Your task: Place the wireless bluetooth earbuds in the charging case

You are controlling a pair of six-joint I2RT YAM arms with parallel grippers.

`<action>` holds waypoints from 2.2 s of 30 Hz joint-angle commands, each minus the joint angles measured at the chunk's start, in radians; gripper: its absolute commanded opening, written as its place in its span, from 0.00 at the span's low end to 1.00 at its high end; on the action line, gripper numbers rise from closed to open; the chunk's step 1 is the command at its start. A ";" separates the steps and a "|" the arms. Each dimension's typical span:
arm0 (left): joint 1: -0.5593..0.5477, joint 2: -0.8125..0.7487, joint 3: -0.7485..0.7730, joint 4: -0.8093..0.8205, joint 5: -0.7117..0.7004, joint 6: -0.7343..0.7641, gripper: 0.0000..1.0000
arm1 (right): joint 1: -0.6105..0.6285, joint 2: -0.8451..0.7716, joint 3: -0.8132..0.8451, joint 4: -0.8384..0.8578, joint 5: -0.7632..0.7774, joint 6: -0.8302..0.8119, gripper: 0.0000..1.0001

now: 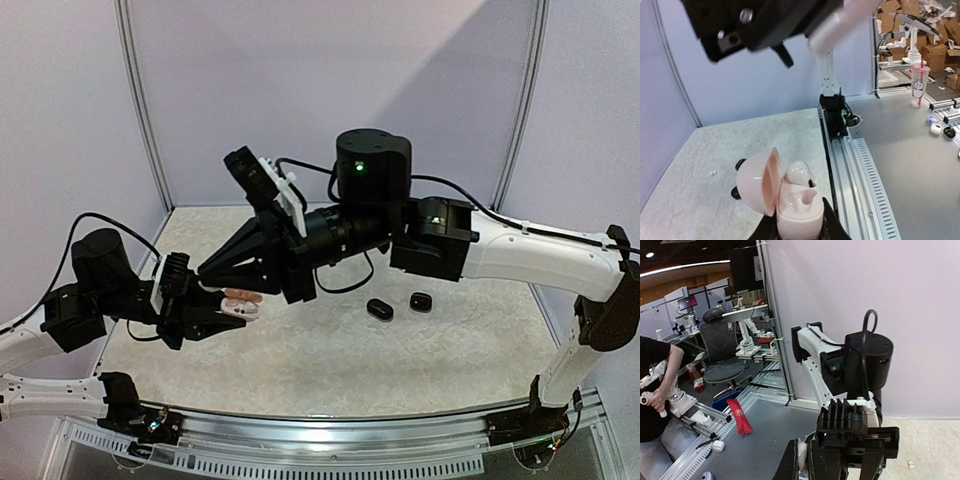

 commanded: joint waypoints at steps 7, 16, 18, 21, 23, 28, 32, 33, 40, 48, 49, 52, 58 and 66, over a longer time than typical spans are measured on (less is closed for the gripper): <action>0.087 -0.046 -0.060 -0.112 -0.261 -0.101 0.00 | -0.127 -0.199 -0.192 -0.321 0.602 0.174 0.00; 0.118 -0.081 -0.060 -0.126 -0.266 -0.095 0.00 | -0.333 -0.265 -0.637 -0.455 0.707 0.603 0.00; 0.119 -0.079 -0.059 -0.125 -0.259 -0.088 0.00 | -0.347 -0.237 -0.681 -0.456 0.698 0.640 0.00; 0.120 -0.079 -0.062 -0.121 -0.253 -0.087 0.00 | -0.351 -0.172 -0.707 -0.475 0.697 0.672 0.00; 0.121 -0.079 -0.065 -0.116 -0.251 -0.089 0.00 | -0.352 -0.121 -0.705 -0.485 0.687 0.678 0.00; 0.121 -0.084 -0.065 -0.122 -0.248 -0.087 0.00 | -0.361 -0.006 -0.720 -0.410 0.614 0.694 0.00; 0.123 -0.091 -0.068 -0.123 -0.247 -0.095 0.00 | -0.406 0.003 -0.809 -0.159 0.470 0.763 0.00; 0.123 -0.093 -0.069 -0.121 -0.245 -0.098 0.00 | -0.418 0.007 -0.836 -0.080 0.421 0.801 0.00; 0.126 -0.106 -0.081 -0.113 -0.245 -0.111 0.00 | -0.453 0.107 -0.996 0.391 0.226 1.038 0.00; 0.129 -0.117 -0.089 -0.109 -0.241 -0.120 0.00 | -0.466 0.172 -1.085 0.417 0.339 1.168 0.09; 0.130 -0.118 -0.089 -0.111 -0.241 -0.120 0.00 | -0.466 0.163 -1.068 0.333 0.367 1.145 0.11; 0.131 -0.122 -0.094 -0.112 -0.240 -0.121 0.00 | -0.467 0.117 -1.022 0.089 0.453 1.054 0.20; 0.132 -0.127 -0.106 -0.098 -0.234 -0.127 0.00 | -0.465 0.056 -0.889 -0.278 0.582 0.904 0.30; 0.133 -0.139 -0.112 -0.100 -0.221 -0.124 0.00 | -0.461 0.003 -0.693 -0.610 0.728 0.767 0.35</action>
